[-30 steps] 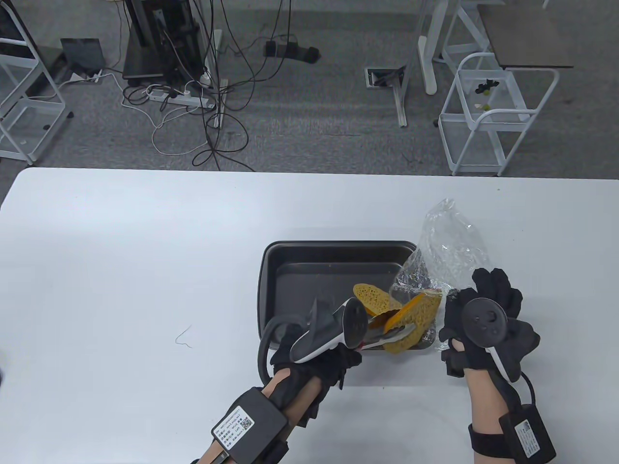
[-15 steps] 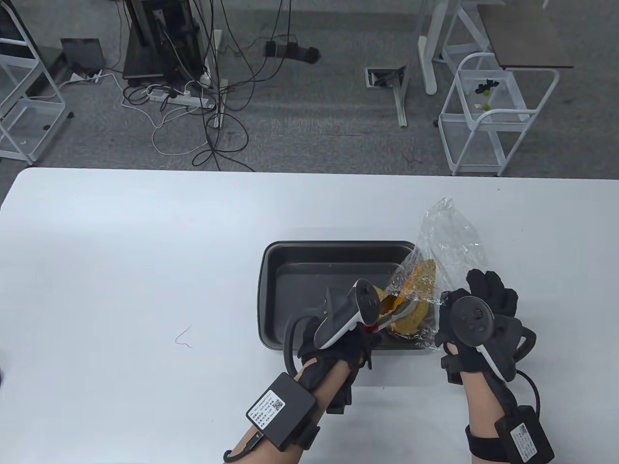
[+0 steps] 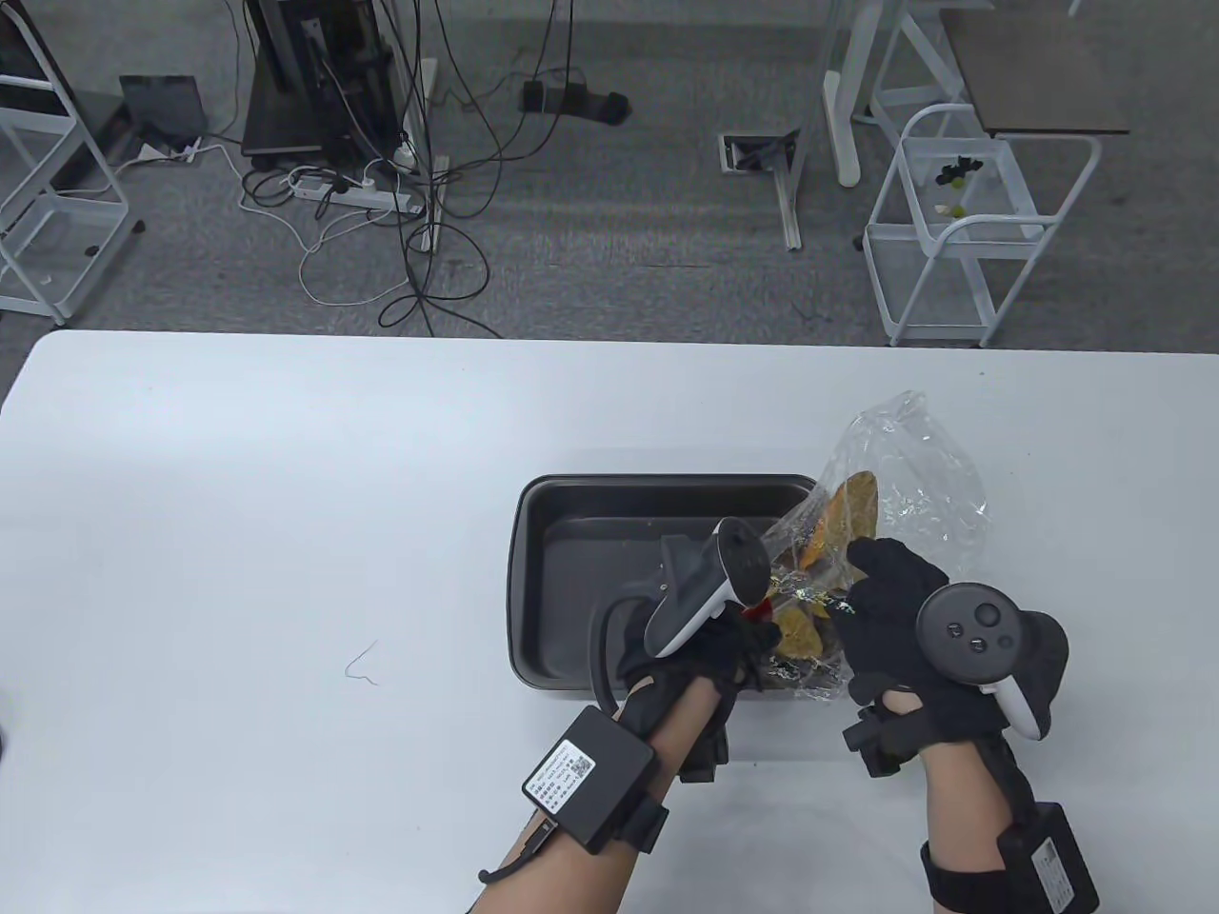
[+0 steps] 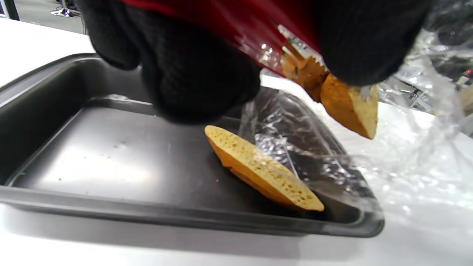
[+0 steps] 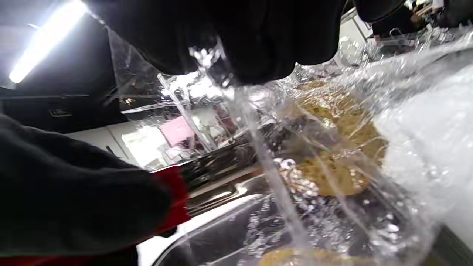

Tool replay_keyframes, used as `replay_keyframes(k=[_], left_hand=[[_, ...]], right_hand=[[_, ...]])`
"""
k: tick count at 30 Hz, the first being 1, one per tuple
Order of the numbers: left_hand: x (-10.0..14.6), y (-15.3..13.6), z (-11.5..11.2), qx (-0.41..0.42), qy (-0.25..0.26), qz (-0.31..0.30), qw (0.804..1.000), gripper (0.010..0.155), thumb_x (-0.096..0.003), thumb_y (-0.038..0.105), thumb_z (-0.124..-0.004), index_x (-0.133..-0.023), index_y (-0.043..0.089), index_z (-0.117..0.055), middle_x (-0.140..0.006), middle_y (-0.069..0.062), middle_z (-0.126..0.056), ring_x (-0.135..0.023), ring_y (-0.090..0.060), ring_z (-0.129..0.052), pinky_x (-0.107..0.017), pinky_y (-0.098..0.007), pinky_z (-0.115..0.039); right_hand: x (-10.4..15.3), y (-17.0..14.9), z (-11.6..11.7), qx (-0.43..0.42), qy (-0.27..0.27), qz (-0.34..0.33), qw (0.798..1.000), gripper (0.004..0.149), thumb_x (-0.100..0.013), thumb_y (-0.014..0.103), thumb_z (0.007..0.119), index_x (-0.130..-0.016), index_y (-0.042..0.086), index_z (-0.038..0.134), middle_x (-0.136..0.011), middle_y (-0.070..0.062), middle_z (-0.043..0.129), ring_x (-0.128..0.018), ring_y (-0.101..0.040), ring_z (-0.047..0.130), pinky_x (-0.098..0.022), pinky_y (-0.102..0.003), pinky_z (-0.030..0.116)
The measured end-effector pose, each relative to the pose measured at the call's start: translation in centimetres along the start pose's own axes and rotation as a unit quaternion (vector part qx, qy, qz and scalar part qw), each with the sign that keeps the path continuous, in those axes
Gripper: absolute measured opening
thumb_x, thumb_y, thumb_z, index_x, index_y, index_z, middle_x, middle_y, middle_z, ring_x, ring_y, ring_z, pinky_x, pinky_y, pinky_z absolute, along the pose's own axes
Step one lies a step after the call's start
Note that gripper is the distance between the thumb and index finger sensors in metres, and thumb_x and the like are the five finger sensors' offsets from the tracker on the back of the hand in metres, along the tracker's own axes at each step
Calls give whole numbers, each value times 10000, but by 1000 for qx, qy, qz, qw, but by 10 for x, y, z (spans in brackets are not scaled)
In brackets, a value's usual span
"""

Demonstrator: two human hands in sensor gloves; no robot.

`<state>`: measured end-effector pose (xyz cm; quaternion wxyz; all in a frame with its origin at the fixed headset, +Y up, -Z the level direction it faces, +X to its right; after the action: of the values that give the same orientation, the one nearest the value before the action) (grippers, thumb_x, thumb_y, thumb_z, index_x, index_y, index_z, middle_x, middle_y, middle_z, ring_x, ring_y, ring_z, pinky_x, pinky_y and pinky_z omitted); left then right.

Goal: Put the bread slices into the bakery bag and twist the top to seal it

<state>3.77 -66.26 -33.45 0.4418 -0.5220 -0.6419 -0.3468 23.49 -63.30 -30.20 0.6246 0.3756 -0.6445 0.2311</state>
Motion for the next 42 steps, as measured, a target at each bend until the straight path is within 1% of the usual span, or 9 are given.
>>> replay_keyframes(k=[12,15,18,20,23,24,28,32,42], left_hand=[[3,32,-2,-18,23,-51,998,762,-365,673,-892,-979,235,-782,-747,-54,-1027,-458,-179,-1085,-699,-472,-785],[4,39,-6,-42,72,-52,995,763,-360,669,-893,-979,237,-777,-758,-55,-1018,-472,-184,-1082,-708,-477,-773],[11,51,-7,-98,157,-76,980,765,-343,665,-898,-978,258,-771,-771,-40,-1010,-501,-183,-1080,-729,-493,-751],[22,62,-9,-172,246,-78,951,766,-334,659,-904,-977,268,-767,-783,-35,-999,-523,-180,-1074,-742,-502,-736],[35,76,-14,-257,330,-99,903,768,-318,668,-896,-973,289,-765,-786,-15,-995,-534,-169,-1073,-753,-497,-731],[37,79,-15,-269,336,-98,897,770,-312,674,-892,-972,298,-765,-786,-10,-996,-532,-166,-1075,-754,-493,-733],[30,82,-20,-271,295,-118,909,789,-319,668,-901,-992,280,-765,-795,-44,-999,-542,-200,-1075,-755,-524,-723],[15,81,-30,-251,193,-128,940,817,-332,675,-901,-1025,274,-737,-831,-65,-984,-580,-220,-1068,-762,-552,-700],[21,76,-24,-273,199,-122,933,885,-309,716,-853,-1045,263,-663,-864,-53,-945,-586,-197,-1053,-767,-524,-704]], right_hand=[[-2,-5,2,-52,23,-1,998,409,-498,307,836,-516,-84,952,-1018,-272,759,-959,-579,663,-662,-732,463],[-2,-6,2,-80,43,-6,996,408,-500,312,832,-516,-77,953,-1025,-269,751,-965,-575,660,-662,-728,472],[-2,-13,-1,-161,43,10,986,407,-501,308,831,-515,-81,951,-1020,-274,753,-957,-580,668,-657,-727,481],[-3,-19,-2,-226,48,11,973,411,-501,294,836,-516,-101,946,-1022,-284,743,-957,-587,657,-655,-729,474],[-4,-25,-2,-229,53,16,972,409,-502,297,835,-521,-96,948,-1024,-285,738,-953,-589,663,-651,-728,482],[-5,-26,-1,-231,60,16,971,411,-502,295,836,-520,-100,948,-1024,-290,736,-951,-593,660,-650,-729,480],[-7,-30,4,-240,93,10,966,410,-505,295,835,-525,-99,948,-1028,-290,733,-955,-594,660,-653,-730,478],[-10,-42,13,-287,127,21,949,411,-508,293,833,-521,-101,946,-1019,-293,742,-951,-593,667,-648,-731,479],[-10,-56,8,-254,89,50,962,408,-507,298,836,-530,-94,949,-1013,-285,755,-949,-587,673,-645,-732,477]])
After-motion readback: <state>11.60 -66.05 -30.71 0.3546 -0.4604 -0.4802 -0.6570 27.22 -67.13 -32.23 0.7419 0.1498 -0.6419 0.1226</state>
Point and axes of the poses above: the tracker on the back of each hand, its own y axis roughly to the thumb side, its own x axis roughly from the fingertips to the wrist, z = x × y, the point moved 5 cm from there along -x, roughly from the wrist to the fingertips
